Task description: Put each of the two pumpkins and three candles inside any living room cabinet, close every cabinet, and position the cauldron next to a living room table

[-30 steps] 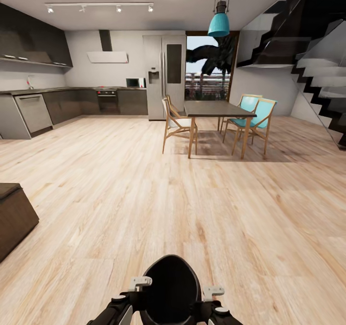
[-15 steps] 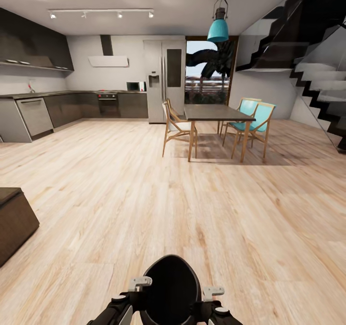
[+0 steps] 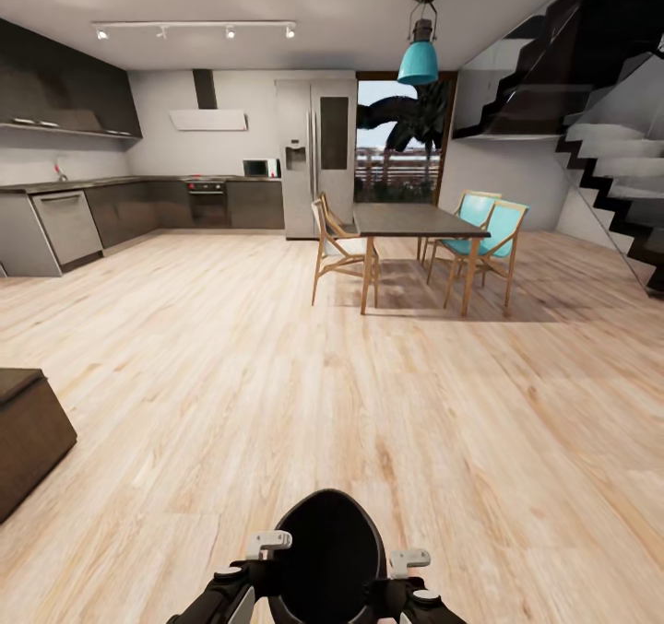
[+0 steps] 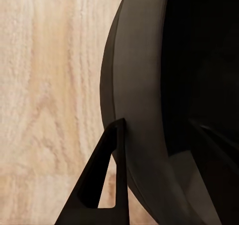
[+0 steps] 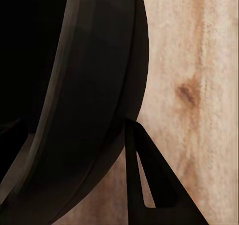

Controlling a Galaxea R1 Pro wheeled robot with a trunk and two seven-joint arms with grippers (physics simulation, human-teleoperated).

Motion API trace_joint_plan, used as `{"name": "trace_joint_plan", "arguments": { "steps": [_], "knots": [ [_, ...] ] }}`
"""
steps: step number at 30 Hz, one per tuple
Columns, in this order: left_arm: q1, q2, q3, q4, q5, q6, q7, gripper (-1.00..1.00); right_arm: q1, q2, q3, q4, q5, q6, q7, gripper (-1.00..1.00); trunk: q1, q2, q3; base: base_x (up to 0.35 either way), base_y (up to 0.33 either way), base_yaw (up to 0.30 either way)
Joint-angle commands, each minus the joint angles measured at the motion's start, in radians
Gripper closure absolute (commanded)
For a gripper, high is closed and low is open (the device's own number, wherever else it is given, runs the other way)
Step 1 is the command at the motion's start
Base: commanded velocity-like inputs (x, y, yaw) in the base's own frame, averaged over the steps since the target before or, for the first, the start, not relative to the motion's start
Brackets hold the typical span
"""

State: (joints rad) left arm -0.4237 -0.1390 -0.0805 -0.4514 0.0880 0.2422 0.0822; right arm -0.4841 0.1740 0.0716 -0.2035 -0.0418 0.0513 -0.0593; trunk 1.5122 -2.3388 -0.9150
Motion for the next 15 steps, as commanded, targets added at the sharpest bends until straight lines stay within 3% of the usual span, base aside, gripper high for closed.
{"name": "trace_joint_plan", "arguments": {
  "steps": [1,15],
  "knots": [
    [0.000,0.001,-0.008,-0.001,0.006,0.005,0.008,1.00,-0.001,0.000,0.005,-0.010,-0.015,0.005,-0.002,1.00,-0.004,0.007,0.002,0.000,0.000,0.000],
    [0.000,0.001,-0.010,-0.001,0.006,0.005,0.008,1.00,-0.001,0.000,0.005,-0.010,-0.015,0.005,-0.002,1.00,-0.058,0.105,0.046,0.000,0.000,0.000]
  ]
}}
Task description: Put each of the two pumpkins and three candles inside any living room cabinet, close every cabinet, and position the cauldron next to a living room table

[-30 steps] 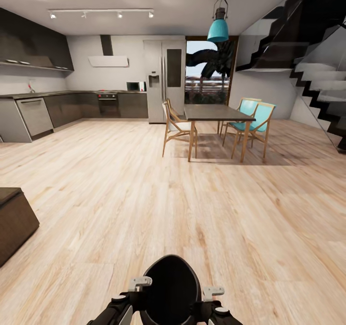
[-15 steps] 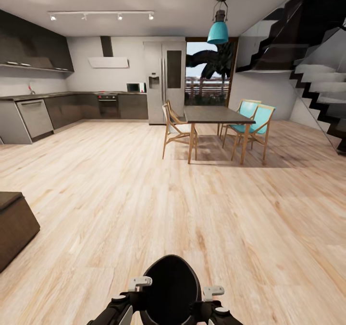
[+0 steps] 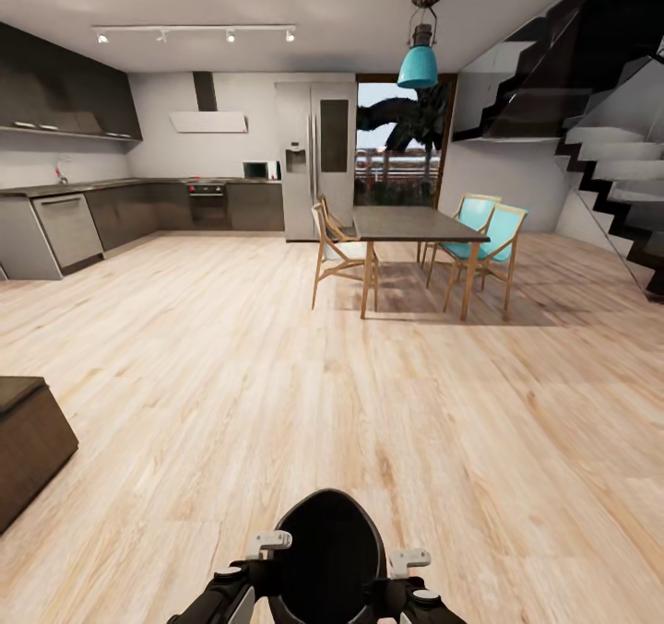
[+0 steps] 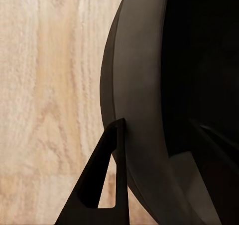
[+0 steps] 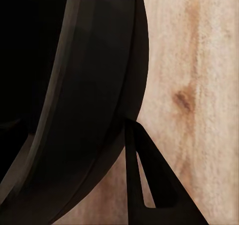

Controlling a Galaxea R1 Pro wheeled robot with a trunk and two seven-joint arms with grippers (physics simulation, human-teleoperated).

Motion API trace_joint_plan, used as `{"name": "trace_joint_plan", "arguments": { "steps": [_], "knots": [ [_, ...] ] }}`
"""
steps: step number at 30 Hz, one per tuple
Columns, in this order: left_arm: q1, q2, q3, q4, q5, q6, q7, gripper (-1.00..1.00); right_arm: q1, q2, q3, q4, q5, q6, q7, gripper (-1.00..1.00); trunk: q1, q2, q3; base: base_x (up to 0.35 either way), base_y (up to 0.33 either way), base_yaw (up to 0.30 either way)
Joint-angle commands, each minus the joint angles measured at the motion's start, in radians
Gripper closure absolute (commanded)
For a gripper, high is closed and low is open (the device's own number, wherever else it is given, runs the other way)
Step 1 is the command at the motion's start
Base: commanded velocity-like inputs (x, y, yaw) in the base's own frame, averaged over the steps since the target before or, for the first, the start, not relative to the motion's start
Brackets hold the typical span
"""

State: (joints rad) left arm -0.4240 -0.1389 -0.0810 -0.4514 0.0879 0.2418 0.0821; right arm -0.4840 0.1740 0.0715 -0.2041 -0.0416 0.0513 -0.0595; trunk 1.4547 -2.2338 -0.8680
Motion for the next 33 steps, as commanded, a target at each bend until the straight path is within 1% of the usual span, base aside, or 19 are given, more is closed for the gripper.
{"name": "trace_joint_plan", "arguments": {
  "steps": [1,10,21,26,33],
  "knots": [
    [0.000,0.001,-0.009,-0.001,0.006,0.005,0.008,1.00,-0.001,0.000,0.005,-0.009,-0.015,0.005,-0.002,1.00,-0.004,0.007,0.002,0.000,0.000,0.000],
    [0.001,0.001,-0.009,-0.001,0.006,0.005,0.008,1.00,-0.001,0.000,0.005,-0.009,-0.015,0.005,-0.002,1.00,-0.039,0.070,0.031,0.000,0.000,-0.031],
    [0.001,0.001,-0.009,-0.001,0.006,0.003,0.008,1.00,-0.001,0.000,0.005,-0.009,-0.015,0.005,-0.002,1.00,-0.039,0.070,0.031,0.000,0.000,-0.247],
    [0.001,0.001,-0.009,-0.001,0.007,-0.015,0.009,1.00,-0.001,0.000,0.005,-0.009,-0.015,0.005,-0.002,1.00,-0.039,0.070,0.031,0.000,0.000,-0.278],
    [0.001,0.001,-0.010,-0.001,0.007,-0.019,0.008,1.00,-0.001,0.000,0.005,-0.009,-0.015,0.005,-0.002,1.00,-0.039,0.070,0.031,0.000,0.000,-0.279]
  ]
}}
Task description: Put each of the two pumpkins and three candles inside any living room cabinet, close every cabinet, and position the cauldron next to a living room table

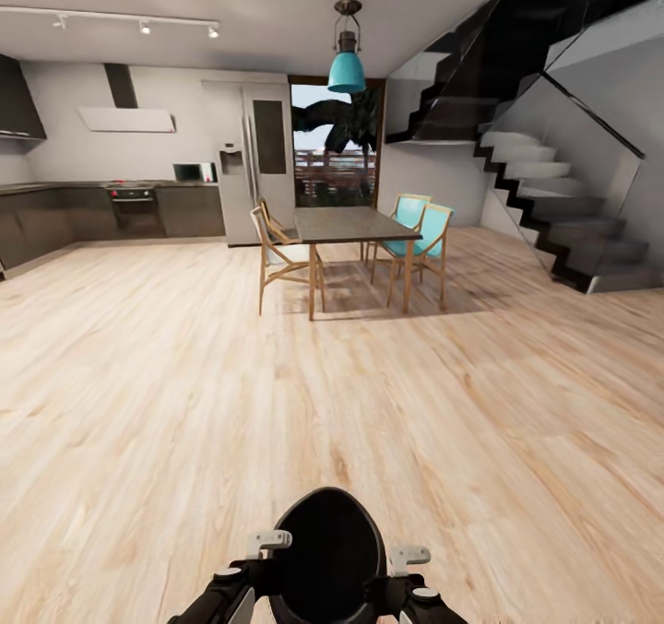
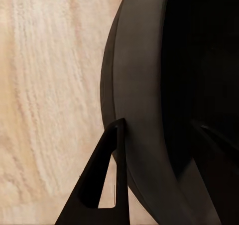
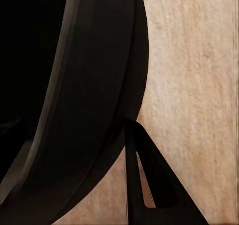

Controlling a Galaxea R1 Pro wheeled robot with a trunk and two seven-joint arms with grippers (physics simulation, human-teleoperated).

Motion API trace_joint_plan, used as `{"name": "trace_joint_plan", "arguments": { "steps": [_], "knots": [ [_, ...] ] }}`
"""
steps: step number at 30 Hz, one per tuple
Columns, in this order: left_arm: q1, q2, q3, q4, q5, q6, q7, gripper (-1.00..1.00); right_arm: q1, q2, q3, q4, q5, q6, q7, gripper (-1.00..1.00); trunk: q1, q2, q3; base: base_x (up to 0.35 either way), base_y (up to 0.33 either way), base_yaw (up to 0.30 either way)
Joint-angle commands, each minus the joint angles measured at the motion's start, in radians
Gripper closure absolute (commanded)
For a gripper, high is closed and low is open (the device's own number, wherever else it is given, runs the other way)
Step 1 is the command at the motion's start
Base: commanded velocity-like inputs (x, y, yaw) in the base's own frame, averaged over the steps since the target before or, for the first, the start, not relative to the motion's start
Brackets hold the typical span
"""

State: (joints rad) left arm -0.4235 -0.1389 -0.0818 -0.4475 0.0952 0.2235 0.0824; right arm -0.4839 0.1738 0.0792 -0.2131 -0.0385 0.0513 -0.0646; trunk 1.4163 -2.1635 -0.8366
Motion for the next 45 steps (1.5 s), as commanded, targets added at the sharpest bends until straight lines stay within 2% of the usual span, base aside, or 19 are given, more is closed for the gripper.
{"name": "trace_joint_plan", "arguments": {
  "steps": [1,12,45],
  "knots": [
    [0.000,0.000,-0.010,-0.005,0.000,-0.001,0.008,1.00,-0.001,0.001,-0.003,0.000,-0.018,0.005,0.003,1.00,0.000,0.000,-0.001,0.000,0.000,-0.279],
    [0.000,0.000,-0.010,-0.005,0.000,-0.001,0.009,1.00,-0.001,0.001,-0.003,0.000,-0.018,0.005,0.003,1.00,0.000,0.000,-0.001,0.224,0.000,-0.237],
    [0.000,0.000,-0.010,-0.005,0.000,-0.001,0.009,1.00,-0.001,0.001,-0.002,0.000,-0.019,0.005,0.004,1.00,0.000,0.000,-0.001,0.311,0.000,-0.005]
  ]
}}
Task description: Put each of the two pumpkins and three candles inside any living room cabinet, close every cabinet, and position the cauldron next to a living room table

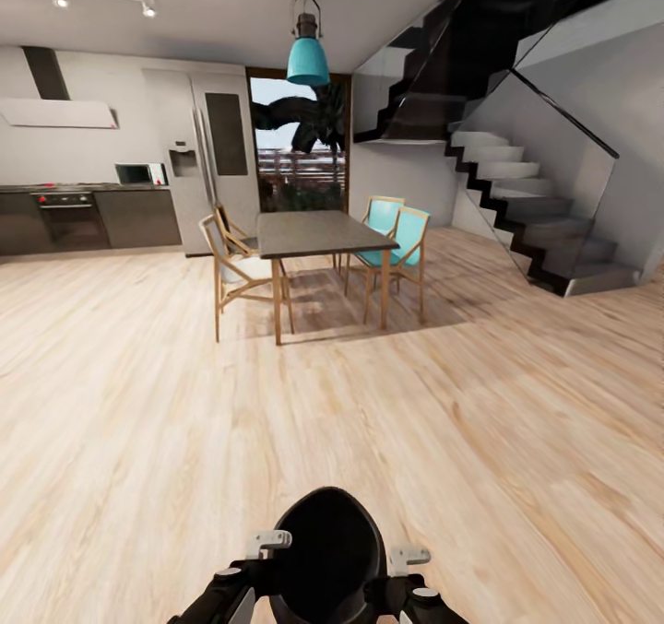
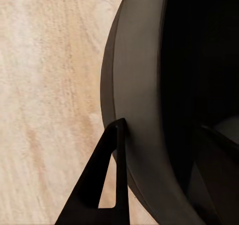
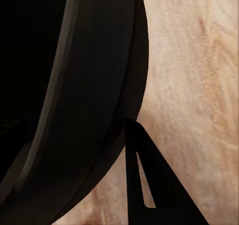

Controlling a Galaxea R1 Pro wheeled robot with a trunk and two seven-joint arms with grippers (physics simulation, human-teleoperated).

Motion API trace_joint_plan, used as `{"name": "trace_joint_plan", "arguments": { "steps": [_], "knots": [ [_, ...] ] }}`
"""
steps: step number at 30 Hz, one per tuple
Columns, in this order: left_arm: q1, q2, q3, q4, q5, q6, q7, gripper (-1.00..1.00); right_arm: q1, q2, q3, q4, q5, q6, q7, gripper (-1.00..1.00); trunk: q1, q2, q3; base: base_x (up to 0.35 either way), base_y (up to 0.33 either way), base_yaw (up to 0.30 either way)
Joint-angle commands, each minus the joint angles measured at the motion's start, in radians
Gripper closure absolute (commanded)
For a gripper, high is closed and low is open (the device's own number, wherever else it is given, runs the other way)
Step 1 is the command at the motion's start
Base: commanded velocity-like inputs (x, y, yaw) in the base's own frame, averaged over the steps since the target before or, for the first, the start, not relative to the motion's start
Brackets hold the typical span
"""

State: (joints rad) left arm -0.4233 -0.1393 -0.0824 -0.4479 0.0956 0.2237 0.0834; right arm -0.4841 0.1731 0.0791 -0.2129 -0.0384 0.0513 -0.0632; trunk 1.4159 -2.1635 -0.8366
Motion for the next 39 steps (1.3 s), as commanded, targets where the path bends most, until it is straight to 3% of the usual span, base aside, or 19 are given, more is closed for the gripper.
{"name": "trace_joint_plan", "arguments": {
  "steps": [1,39],
  "knots": [
    [0.000,0.000,-0.010,-0.005,0.000,-0.001,0.008,1.00,-0.001,0.001,-0.002,0.000,-0.018,0.005,0.002,1.00,0.000,0.000,-0.001,0.168,0.000,-0.116],
    [0.000,0.000,-0.010,-0.005,0.000,-0.001,0.008,1.00,-0.001,0.001,-0.002,0.000,-0.019,0.005,0.002,1.00,0.000,0.000,-0.001,0.011,0.000,-0.273]
  ]
}}
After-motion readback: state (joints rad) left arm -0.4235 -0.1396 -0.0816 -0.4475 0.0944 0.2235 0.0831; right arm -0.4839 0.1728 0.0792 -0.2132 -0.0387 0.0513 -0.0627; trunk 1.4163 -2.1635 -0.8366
